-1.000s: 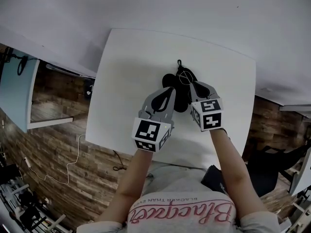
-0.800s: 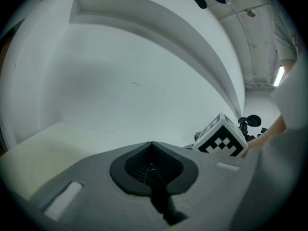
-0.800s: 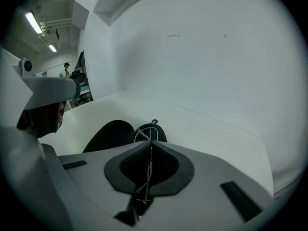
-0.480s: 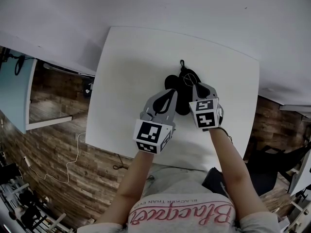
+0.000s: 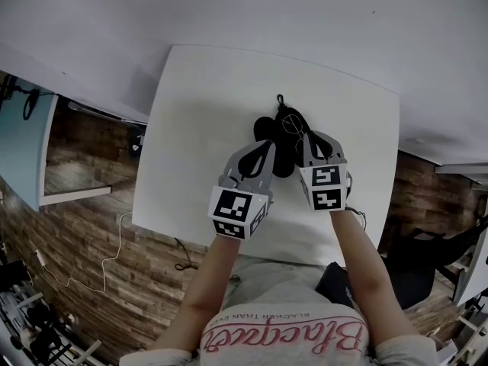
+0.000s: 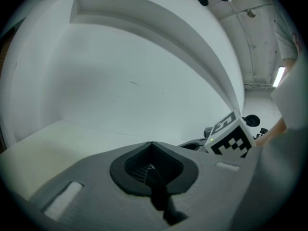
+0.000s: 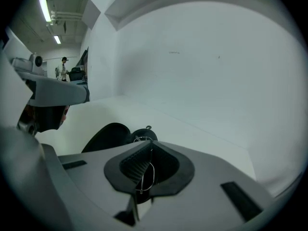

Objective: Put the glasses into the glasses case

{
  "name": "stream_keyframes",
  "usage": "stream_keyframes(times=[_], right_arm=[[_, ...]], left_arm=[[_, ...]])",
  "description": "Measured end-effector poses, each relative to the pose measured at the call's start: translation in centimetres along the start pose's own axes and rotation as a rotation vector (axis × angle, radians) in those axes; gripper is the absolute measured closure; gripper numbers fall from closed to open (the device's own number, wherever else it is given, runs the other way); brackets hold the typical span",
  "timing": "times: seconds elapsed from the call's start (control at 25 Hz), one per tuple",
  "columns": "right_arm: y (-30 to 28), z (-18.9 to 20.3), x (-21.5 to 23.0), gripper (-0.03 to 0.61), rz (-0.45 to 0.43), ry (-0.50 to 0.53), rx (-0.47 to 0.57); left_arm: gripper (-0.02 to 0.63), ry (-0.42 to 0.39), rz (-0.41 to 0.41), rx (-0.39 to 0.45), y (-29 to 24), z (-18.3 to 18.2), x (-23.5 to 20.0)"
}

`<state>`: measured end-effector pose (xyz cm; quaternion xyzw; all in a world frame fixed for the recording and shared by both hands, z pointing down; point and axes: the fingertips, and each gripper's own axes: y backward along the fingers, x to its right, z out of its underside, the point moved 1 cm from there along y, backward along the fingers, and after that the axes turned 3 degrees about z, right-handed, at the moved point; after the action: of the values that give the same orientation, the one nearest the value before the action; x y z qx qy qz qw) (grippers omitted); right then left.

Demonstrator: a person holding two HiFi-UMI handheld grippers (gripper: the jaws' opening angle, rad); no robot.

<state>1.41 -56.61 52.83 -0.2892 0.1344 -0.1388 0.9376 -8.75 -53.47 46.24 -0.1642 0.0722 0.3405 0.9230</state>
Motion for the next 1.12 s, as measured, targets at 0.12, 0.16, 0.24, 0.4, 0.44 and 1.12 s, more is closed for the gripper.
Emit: stream_keyframes(times=[0.12,0.16,0.24,0.4,0.44,1.12], right_arm=[[1.6,-0.3,-0.1,0.565,-0.027,-0.018,0.048],[2.2,-0.3,-0.2,0.566,-0.043,-0.028,0.062],[3.7,-0.6,-0.4,0.568,-0.077,-0.051,0.091],[7.2,-1.4,-0.4,0.569,-0.111,-0.074,0.155],[8.0,-1.8,-0.3,0.569,-0.117,-0.076,0.173],[22.8,-6.7,-1.6,0.569,-0.259,-0.104,0.423]], left_arm=[[0.609,-0.009,0.002,0.011,0.4,-0.4,0.9],[0.609,-0.013,0.002,0.015,0.5,-0.6,1.3],[0.609,-0.026,0.002,0.024,1.0,-1.1,2.1],[0.609,-0.047,-0.001,0.050,1.9,-2.0,3.7],[0.609,-0.052,-0.003,0.058,2.0,-2.3,4.0],[0.609,-0.204,0.021,0.223,8.1,-8.2,13.2]])
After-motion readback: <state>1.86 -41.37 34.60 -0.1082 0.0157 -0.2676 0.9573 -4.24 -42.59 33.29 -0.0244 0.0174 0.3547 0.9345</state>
